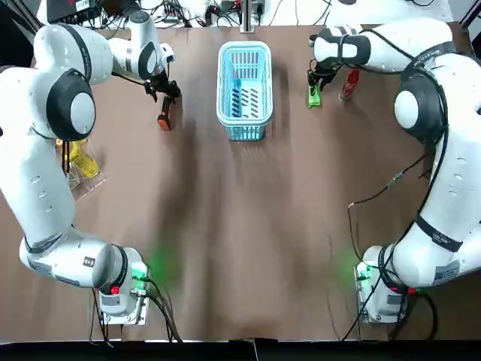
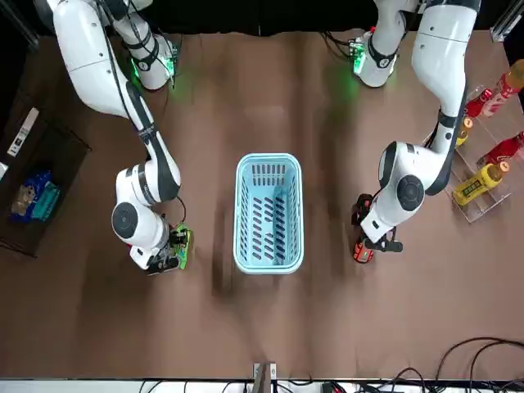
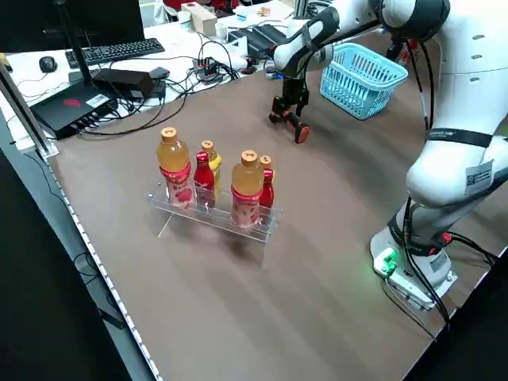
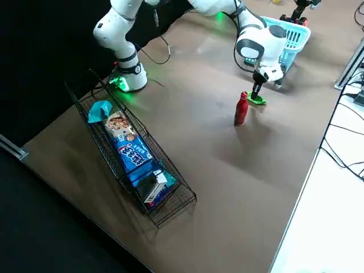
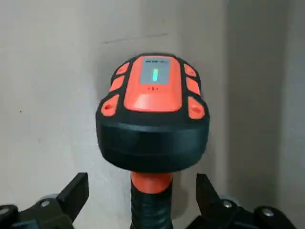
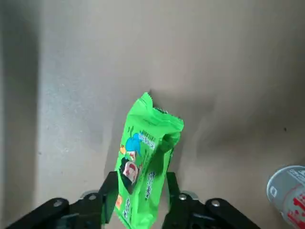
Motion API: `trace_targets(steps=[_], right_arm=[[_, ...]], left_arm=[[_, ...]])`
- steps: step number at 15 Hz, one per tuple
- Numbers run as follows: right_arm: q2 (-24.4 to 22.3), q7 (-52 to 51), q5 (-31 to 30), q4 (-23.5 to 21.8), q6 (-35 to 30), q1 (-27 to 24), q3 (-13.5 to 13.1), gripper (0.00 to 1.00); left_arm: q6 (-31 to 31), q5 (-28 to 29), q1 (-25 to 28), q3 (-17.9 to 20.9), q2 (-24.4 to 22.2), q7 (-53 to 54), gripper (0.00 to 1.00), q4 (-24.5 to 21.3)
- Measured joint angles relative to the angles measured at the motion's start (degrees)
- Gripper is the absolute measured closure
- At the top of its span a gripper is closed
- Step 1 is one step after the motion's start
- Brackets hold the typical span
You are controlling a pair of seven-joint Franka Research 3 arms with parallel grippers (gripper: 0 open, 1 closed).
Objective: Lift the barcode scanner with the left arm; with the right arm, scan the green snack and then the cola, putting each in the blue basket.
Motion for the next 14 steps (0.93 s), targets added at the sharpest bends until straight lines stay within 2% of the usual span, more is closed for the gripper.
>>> trace_targets(steps=[1,2,3,5,8,10,13,14], right_arm=[[0.24,0.0,-0.11,0.0,0.2,0.0,0.0,0.52],[0.45,0.0,-0.33,0.0,0.29,0.0,-0.01,0.56],[0.62,0.01,-0.43,0.01,0.32,-0.01,-0.03,0.66],[0.91,0.01,-0.51,0.01,0.33,-0.03,-0.1,0.71],[0.95,0.11,-0.51,0.13,0.23,-0.06,-0.14,0.89],[0.95,1.7,-0.45,0.2,0.14,-0.06,-0.13,0.91],[0.97,6.65,-0.07,0.57,0.12,-0.06,-0.11,0.91],[0.96,7.77,0.54,0.9,0.05,-0.06,-0.1,0.91]], left_arm=[[0.0,0.02,0.0,0.0,0.04,0.06,0.01,0.0],[0.0,0.07,0.0,0.0,0.13,0.1,0.01,0.0],[0.0,0.09,0.0,0.0,0.24,0.12,0.01,0.0],[0.06,0.1,0.0,0.0,0.5,0.15,0.01,0.01],[0.19,0.11,0.0,0.0,1.31,0.17,0.02,0.07],[0.23,0.11,0.0,0.0,1.56,0.17,0.03,0.18],[0.25,0.11,0.0,0.0,1.67,0.17,0.11,0.3],[0.26,0.11,0.0,0.0,1.67,0.17,0.19,0.37]])
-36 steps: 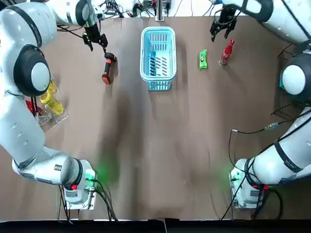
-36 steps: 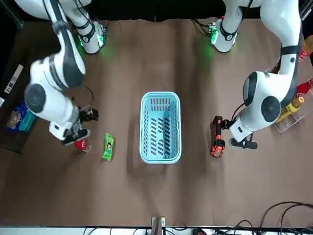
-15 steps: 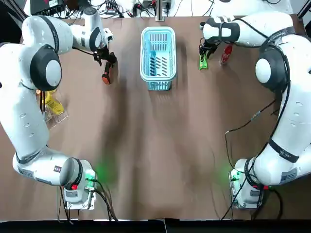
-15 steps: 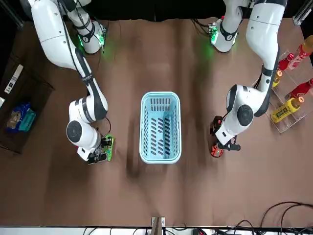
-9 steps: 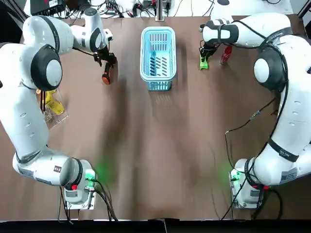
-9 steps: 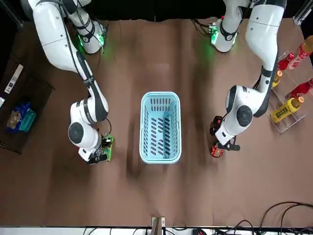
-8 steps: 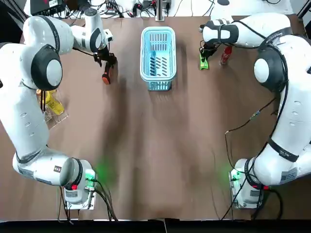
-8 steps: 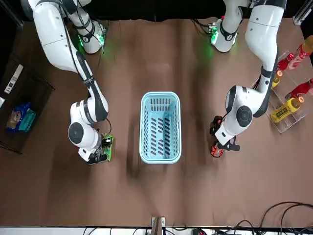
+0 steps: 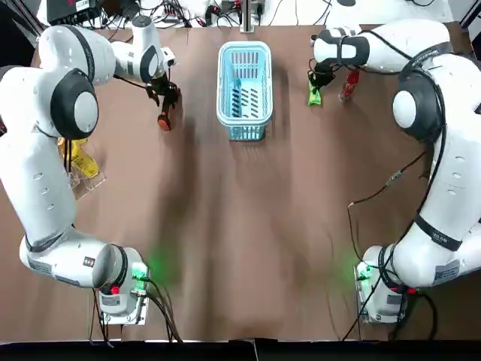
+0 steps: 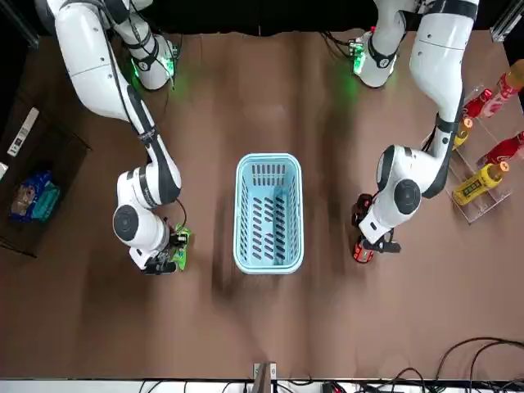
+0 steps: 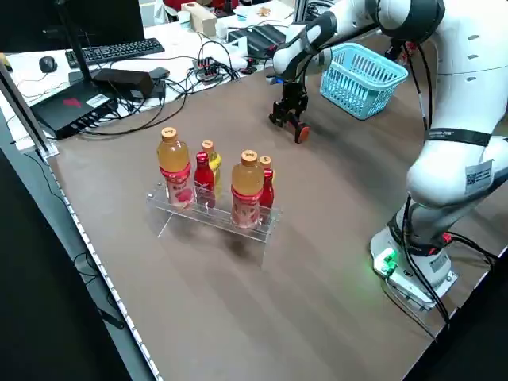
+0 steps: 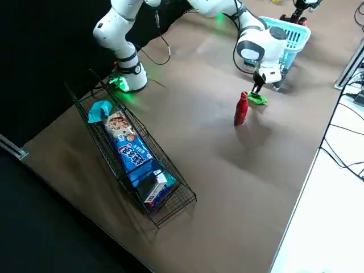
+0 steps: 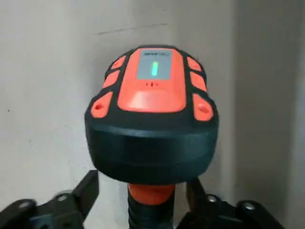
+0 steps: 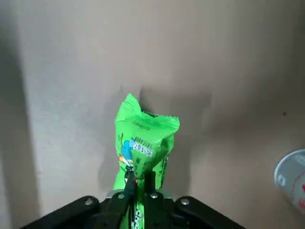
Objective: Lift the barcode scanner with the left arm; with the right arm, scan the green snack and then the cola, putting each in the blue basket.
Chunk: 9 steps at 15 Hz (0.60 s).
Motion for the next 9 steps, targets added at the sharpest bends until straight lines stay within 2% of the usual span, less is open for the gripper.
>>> trace_targets(steps=[2,4,6,7,9], right_arm=[[-0.1,1.0,2.25,1.06,-2.67,0.0,0.09,0.91],[-0.99,1.85,5.09,3.09,-7.67,0.01,0.23,0.91],[-3.13,3.15,8.11,5.42,-13.34,0.01,0.26,0.91],[-4.58,3.68,9.48,6.27,-15.66,0.0,0.26,0.91],[-7.91,4.18,13.26,6.9,-17.8,-0.14,0.23,0.91]], left_arm=[[0.0,0.0,0.0,0.0,0.0,-0.01,0.23,0.07],[0.0,0.0,0.0,0.0,0.01,-0.01,0.39,0.13],[0.0,0.0,0.0,0.0,0.01,-0.09,0.4,0.16],[0.01,0.0,-0.03,-0.03,0.01,-0.11,0.47,0.18],[0.01,0.0,-0.22,-0.05,0.02,-0.32,0.51,0.2]])
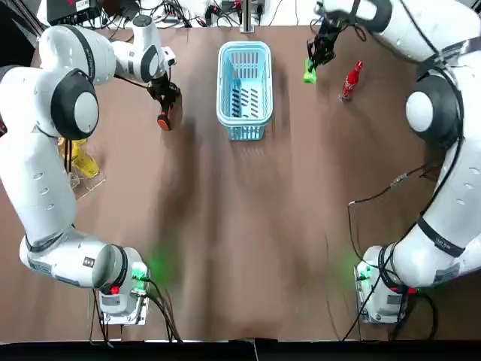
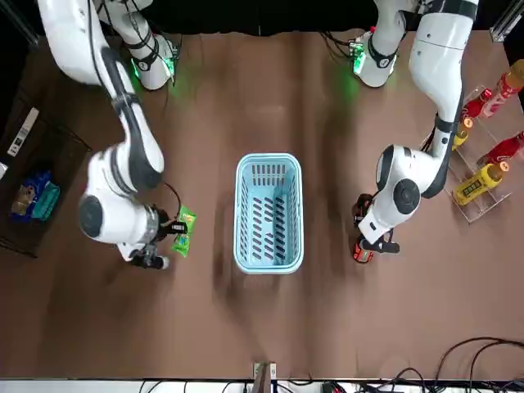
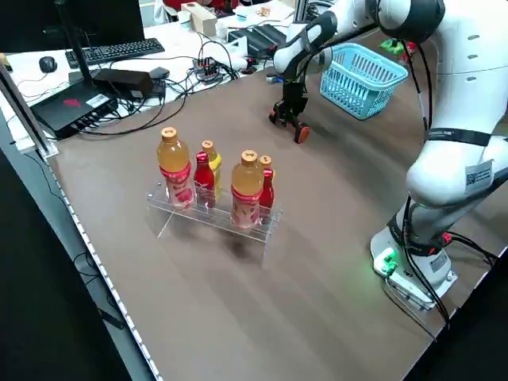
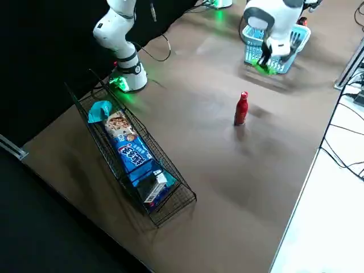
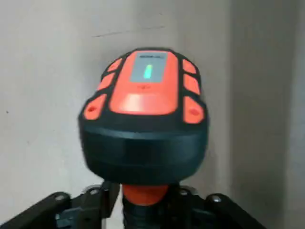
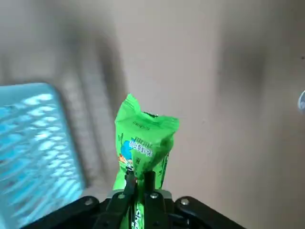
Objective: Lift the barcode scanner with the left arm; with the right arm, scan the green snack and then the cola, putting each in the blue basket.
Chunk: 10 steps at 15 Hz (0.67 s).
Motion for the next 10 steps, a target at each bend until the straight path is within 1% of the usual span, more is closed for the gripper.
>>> trace_targets(steps=[1,2,3,4,5,7,8,10], right_arm=[[-1.59,0.33,1.88,0.04,-0.37,-0.1,-0.04,0.91],[-3.17,0.89,3.06,0.1,-1.04,-0.26,-0.1,0.91],[-4.63,1.42,3.69,0.11,-2.49,-0.52,-0.12,0.91],[-6.02,1.85,4.08,0.13,-4.25,-0.81,-0.13,0.91],[-7.23,2.14,4.79,0.12,-5.48,-1.0,-0.13,0.91],[-9.07,3.29,8.14,0.11,-6.49,-1.16,-0.13,0.91],[-9.72,5.07,12.64,0.11,-6.5,-1.17,-0.12,0.91],[-9.75,6.15,16.36,0.34,-5.81,-1.17,-0.11,0.91]], left_arm=[[0.0,0.0,-0.1,-0.04,0.0,-0.01,0.6,0.03],[0.0,0.0,-0.19,-0.04,0.04,-0.02,0.63,0.03],[0.0,0.01,-0.27,-0.05,0.07,-0.03,0.63,0.04],[0.01,0.01,-0.33,-0.06,0.15,-0.03,0.67,0.04],[0.01,0.01,-0.38,-0.08,0.26,-0.04,0.67,0.04],[0.02,0.01,-0.42,-0.08,0.35,-0.04,0.67,0.05],[0.02,0.01,-0.59,-0.08,0.37,-0.04,0.67,0.09],[0.02,0.01,-0.75,-0.09,0.37,-0.05,0.67,0.25]])
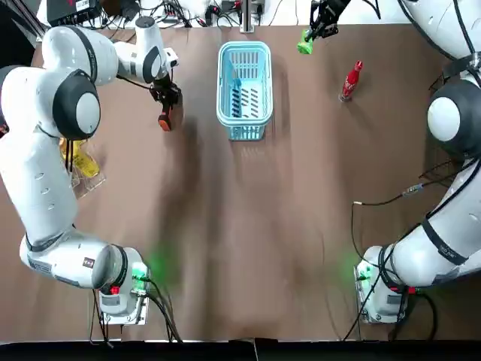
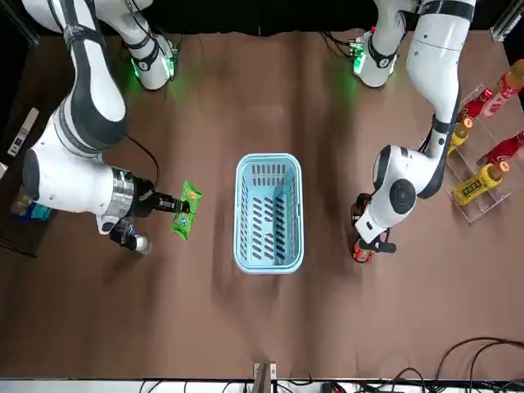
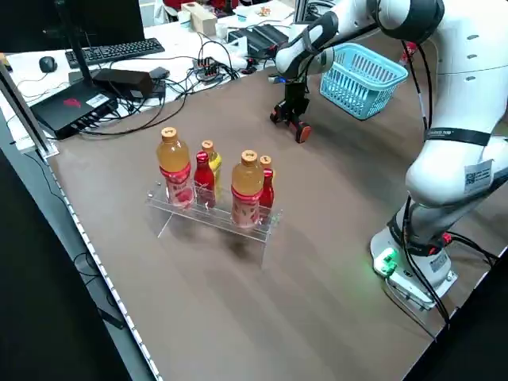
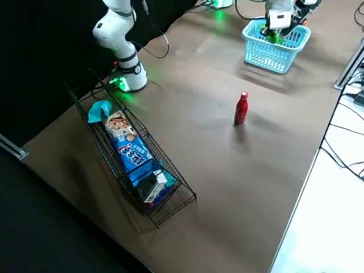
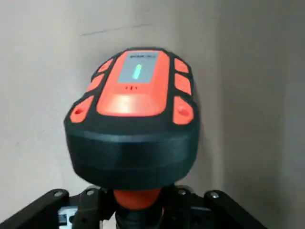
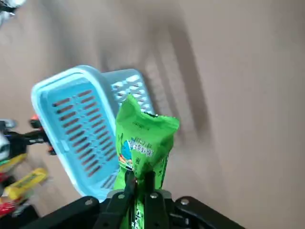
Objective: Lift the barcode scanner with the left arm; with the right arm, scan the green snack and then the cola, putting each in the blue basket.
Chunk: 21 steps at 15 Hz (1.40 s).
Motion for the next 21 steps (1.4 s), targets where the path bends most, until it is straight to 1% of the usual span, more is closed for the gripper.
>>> trace_targets(steps=[3,5,7,10,13,15,17,19,21], right_arm=[[-0.02,0.32,3.49,1.42,0.16,0.09,0.26,0.91],[-0.07,1.63,4.42,3.26,0.16,0.61,0.64,0.91],[-0.1,2.64,4.77,4.31,1.57,1.7,0.81,0.91],[-0.08,3.03,6.64,4.36,6.11,3.19,0.89,0.91],[0.01,3.21,8.76,4.28,8.71,4.49,0.92,0.91],[0.15,3.21,10.63,4.06,9.51,4.69,0.91,0.91],[0.35,2.66,11.35,3.9,9.68,4.68,0.88,0.91],[0.6,1.14,12.67,3.05,10.77,4.69,0.89,0.91],[0.85,-1.67,14.81,1.42,12.17,4.69,0.86,0.91]], left_arm=[[-0.52,0.0,0.25,0.13,-1.06,-0.01,0.67,1.05],[-3.68,0.0,0.6,0.15,-3.57,-0.01,0.67,1.99],[-8.94,-0.02,0.85,0.15,-7.09,-0.01,0.67,3.37],[-21.16,-1.13,0.86,-0.03,-12.58,-0.02,0.67,7.24],[-32.86,-6.52,0.69,-0.54,-15.94,-0.02,0.67,13.16],[-37.77,-11.92,0.66,-1.01,-16.77,-0.06,0.67,16.72],[-40.32,-18.89,0.64,-1.51,-16.93,-0.49,0.67,18.93],[-40.96,-25.65,0.41,-1.78,-16.93,-2.5,0.67,19.65],[-40.96,-30.33,-0.16,-2.13,-16.92,-4.85,0.67,20.22]])
